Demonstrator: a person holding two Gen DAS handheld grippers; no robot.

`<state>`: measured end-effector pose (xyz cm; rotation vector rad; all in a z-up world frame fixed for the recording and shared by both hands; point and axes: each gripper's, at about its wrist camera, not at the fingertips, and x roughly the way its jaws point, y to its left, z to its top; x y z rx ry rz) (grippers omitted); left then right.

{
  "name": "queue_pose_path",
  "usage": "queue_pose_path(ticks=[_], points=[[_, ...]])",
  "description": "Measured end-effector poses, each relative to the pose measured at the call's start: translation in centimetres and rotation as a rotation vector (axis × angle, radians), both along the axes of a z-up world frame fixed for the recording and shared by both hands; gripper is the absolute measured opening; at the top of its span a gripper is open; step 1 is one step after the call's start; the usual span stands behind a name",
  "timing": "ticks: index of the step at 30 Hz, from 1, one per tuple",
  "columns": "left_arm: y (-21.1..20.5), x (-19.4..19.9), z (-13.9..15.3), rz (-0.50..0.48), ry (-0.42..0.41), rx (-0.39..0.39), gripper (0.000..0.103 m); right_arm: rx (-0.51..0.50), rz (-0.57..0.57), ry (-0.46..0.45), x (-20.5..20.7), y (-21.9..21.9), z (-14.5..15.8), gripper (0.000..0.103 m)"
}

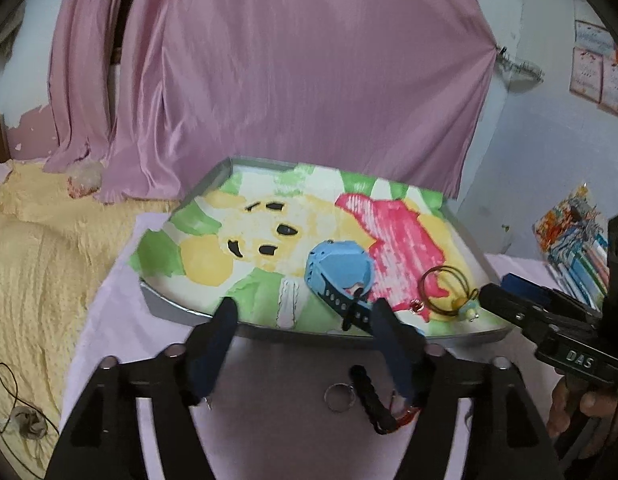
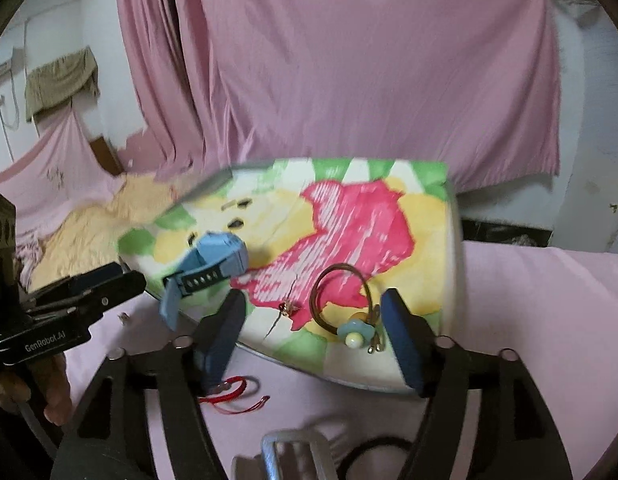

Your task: Organize jewelry

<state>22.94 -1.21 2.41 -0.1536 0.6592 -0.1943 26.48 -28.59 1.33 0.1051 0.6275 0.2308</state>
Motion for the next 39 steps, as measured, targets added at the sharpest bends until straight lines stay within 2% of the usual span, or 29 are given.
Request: queue_pose_path(ticks=[2,4,8,13,17,24,39], points=[[0.0,-1.1,0.4,0.006,-0.037,-0.006,0.082,0.016,-0.024,-0.055,-1.5,-0.5,0.4,0.083],[0.0,-2.2,0.7,0.008,-0.078,-0.015,0.091,0.039,-0.033,-0.118,-3.2,-1.1,0.9,0.091],[0.0,-4.6,1.3,0.013,-0.168,-0.037,0.098,0.047,-0.04,-0.216,-5.9,-1.5,1.6,0.101],[-0.2,-7.3,1.7,0.023,-0.255,-0.038,0.102,0.019,-0.07,-0.324,-9.4,-1.4,2.4,0.101],[-0.3,-8.7,1.6,0.029,-0.283,-0.024,0.102,0.016,-0.075,-0.38,-11.7,-1.4,2.4,0.101],[0.1,-11.0,1.0,0.045,-0.305,-0.025,0.102,-0.014,-0.07,-0.398,-14.2,-1.0,1.3,0.101],[0.7,-12.9,-1.0,0.05,-0.26,0.013,0.102,-0.032,-0.087,-0.328,-15.8,-0.9,-0.3,0.101]])
